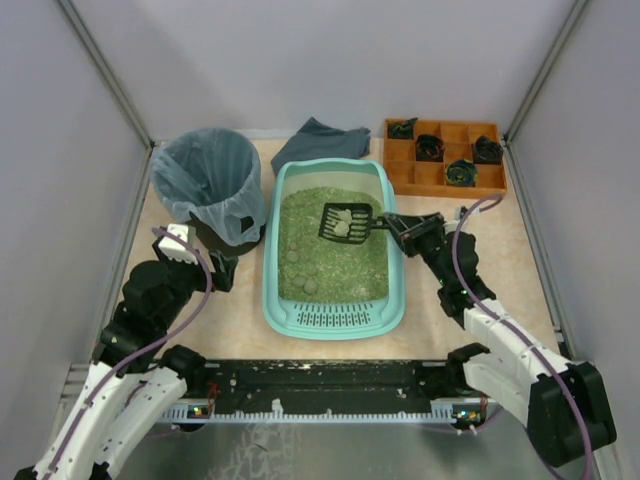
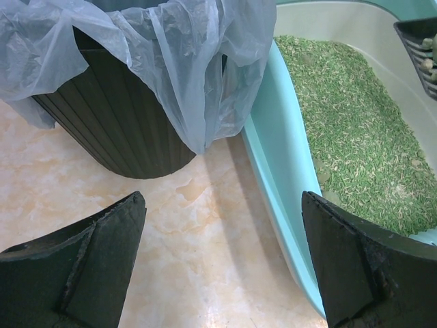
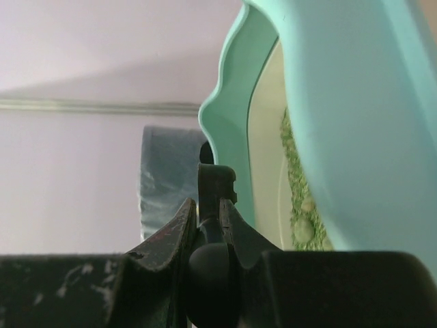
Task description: Clean the litter box
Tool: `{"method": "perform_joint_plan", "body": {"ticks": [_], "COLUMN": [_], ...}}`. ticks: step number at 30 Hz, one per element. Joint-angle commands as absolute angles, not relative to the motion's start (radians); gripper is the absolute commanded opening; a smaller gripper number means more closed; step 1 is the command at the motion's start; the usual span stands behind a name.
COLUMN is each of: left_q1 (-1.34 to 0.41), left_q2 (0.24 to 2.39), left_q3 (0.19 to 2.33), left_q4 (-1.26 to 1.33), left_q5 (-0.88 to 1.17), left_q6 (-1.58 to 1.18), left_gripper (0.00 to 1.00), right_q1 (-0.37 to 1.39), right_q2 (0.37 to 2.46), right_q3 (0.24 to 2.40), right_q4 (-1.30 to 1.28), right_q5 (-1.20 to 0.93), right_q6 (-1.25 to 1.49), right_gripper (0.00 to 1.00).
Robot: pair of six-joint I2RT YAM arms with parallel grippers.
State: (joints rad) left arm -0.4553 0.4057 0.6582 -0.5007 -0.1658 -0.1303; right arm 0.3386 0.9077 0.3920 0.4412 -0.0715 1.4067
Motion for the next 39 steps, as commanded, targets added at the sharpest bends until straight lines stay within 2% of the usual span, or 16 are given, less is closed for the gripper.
{"method": "perform_joint_plan", "body": {"ticks": [1, 6, 10, 15, 20, 25, 39], "left_q1": [-0.449, -0.449, -0.448, -0.447, -0.447, -0.445, -0.443], "left_q2": [0.397, 0.403, 0.398, 0.398, 0.397, 0.394, 0.390], "left_q3": [0.660, 0.661, 0.661, 0.661, 0.661, 0.660, 0.660], "left_q4": [-0.482, -0.483, -0.482, -0.484, -0.482, -0.483, -0.483], "left_q5": [-0.177, -0.172, -0.177, -0.176, -0.177, -0.181, -0.181], "left_q6": [-0.131, -0.128, -0.131, -0.131, -0.132, -0.133, -0.132], "left_gripper": [1.00, 1.00, 1.00, 1.00, 1.00, 1.00, 1.00], "right_q1": [0.409, 0.313, 0.438, 0.349, 0.428, 0.428, 0.528], "right_q2": [0.909, 0.911, 0.945, 0.952, 0.960, 0.952, 1.070], "right_q3": [0.481, 0.431, 0.532, 0.469, 0.587, 0.600, 0.857], "right_q4": [0.453, 0.502, 0.435, 0.504, 0.353, 0.364, 0.231], "right_q5": [-0.070, -0.082, -0.050, -0.065, -0.020, -0.003, 0.089], "right_q6": [1.353, 1.398, 1.306, 1.381, 1.280, 1.298, 1.342], "right_gripper": [0.00, 0.00, 0.00, 0.00, 0.00, 0.00, 0.00]}}
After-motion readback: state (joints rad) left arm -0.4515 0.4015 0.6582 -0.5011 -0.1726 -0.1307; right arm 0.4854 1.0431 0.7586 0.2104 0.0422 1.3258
